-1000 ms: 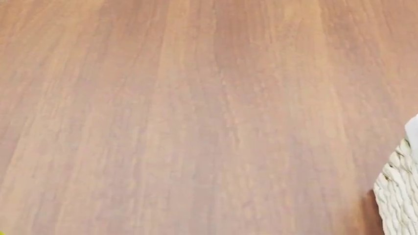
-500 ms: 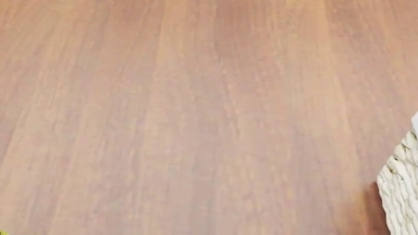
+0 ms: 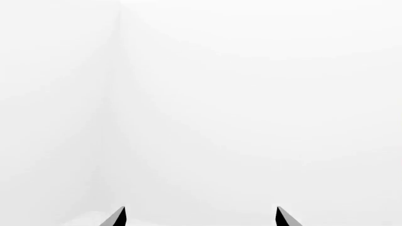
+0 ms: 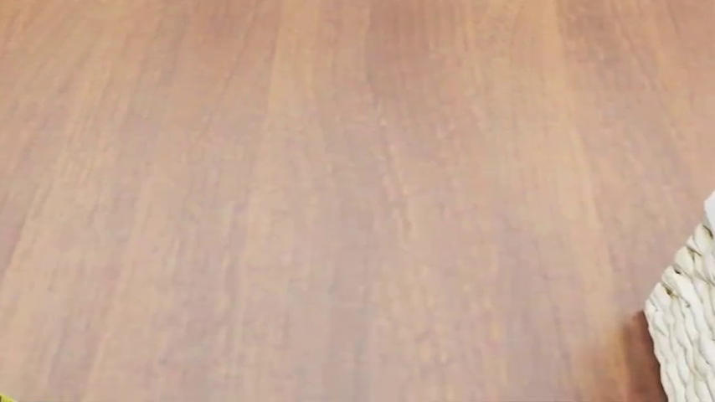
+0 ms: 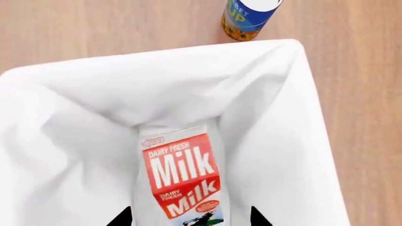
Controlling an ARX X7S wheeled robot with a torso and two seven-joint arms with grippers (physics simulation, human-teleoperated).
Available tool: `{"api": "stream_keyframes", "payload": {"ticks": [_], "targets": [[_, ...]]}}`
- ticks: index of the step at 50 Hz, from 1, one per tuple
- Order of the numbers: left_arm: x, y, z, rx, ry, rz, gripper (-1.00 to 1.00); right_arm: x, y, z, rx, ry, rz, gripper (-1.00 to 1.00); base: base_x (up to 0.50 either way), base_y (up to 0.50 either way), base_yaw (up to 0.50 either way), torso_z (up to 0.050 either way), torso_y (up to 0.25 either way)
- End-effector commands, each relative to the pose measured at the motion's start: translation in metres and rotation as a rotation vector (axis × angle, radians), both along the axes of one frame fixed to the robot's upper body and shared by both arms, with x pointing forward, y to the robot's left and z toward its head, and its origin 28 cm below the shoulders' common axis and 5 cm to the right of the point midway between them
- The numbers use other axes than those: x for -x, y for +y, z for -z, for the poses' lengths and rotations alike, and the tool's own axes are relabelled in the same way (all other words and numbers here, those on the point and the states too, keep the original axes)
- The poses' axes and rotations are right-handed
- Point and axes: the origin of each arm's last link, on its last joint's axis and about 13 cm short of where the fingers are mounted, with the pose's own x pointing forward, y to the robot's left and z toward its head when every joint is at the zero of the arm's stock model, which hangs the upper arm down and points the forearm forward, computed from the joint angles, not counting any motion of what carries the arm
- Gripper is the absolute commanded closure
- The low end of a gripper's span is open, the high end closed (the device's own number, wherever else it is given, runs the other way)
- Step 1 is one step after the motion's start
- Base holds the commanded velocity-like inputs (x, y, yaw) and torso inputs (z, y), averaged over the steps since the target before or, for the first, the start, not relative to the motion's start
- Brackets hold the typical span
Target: Pick the milk and place it in the basket.
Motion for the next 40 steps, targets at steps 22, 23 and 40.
{"api": "stream_keyframes", "payload": {"ticks": [22,23,40], "targets": [[0.000,0.002,0.000,-0.016,-0.016,-0.019,-1.00,-0.004,0.003,-0.006,-0.013,-0.040,-0.036,-1.00,0.00,0.00,0.00,0.000,0.000],[0.000,0.002,0.000,-0.016,-0.016,-0.018,-1.00,-0.004,0.003,-0.008,-0.013,-0.043,-0.038,-1.00,0.00,0.00,0.00,0.000,0.000],[0.000,0.001,0.000,-0.017,-0.017,-0.016,-1.00,-0.023,0.003,-0.065,0.059,-0.155,-0.059,-1.00,0.00,0.00,0.00,0.000,0.000]]}}
